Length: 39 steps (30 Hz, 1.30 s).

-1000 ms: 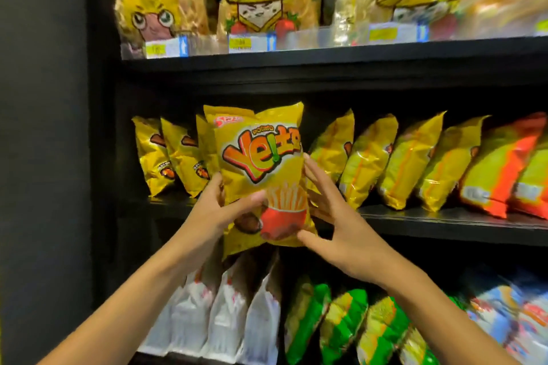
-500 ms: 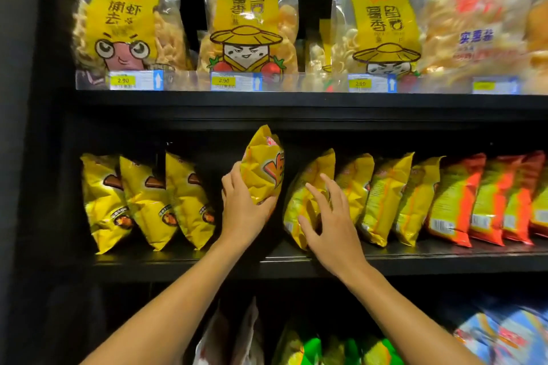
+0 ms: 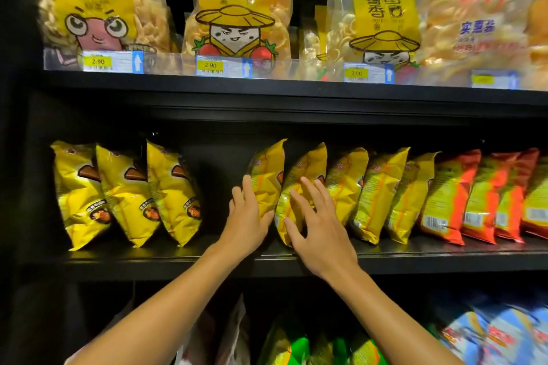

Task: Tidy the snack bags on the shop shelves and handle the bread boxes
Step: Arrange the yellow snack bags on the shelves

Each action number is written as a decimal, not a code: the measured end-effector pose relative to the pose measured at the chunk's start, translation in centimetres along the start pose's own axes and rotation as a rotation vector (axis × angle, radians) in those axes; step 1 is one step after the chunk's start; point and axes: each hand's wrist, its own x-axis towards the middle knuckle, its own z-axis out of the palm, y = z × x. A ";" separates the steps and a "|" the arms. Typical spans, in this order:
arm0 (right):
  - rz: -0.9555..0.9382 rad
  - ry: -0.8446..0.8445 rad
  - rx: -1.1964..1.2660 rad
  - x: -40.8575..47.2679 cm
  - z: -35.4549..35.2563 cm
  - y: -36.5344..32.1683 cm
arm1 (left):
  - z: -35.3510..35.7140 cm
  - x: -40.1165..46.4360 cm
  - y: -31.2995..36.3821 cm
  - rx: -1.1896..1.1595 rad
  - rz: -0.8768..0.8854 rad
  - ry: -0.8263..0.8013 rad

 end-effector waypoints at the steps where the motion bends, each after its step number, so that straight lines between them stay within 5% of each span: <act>1: 0.002 0.000 0.006 0.0 0.0 0.1 | 0.1 -0.1 0.1 0.032 -0.007 -0.013; 6: -0.016 0.065 0.051 0.0 0.4 0.6 | -0.7 -0.8 0.3 0.064 -0.031 -0.043; 12: -0.123 0.221 0.213 -0.3 0.7 1.1 | -5.9 -3.6 -2.0 0.178 0.149 0.079; 17: -0.252 0.252 0.273 -0.6 -0.1 -1.0 | -12.7 -7.4 -8.4 0.398 0.290 0.159; 22: -0.423 0.183 0.306 0.6 0.2 -9.1 | -15.8 -10.8 -16.4 0.499 0.184 0.217; 33: 0.194 -0.251 0.292 6.5 10.2 -19.3 | -14.3 -12.8 -19.9 0.585 0.176 0.281; 39: 0.231 -0.272 0.191 7.3 10.9 -18.4 | -14.3 -12.8 -20.2 0.578 0.195 0.303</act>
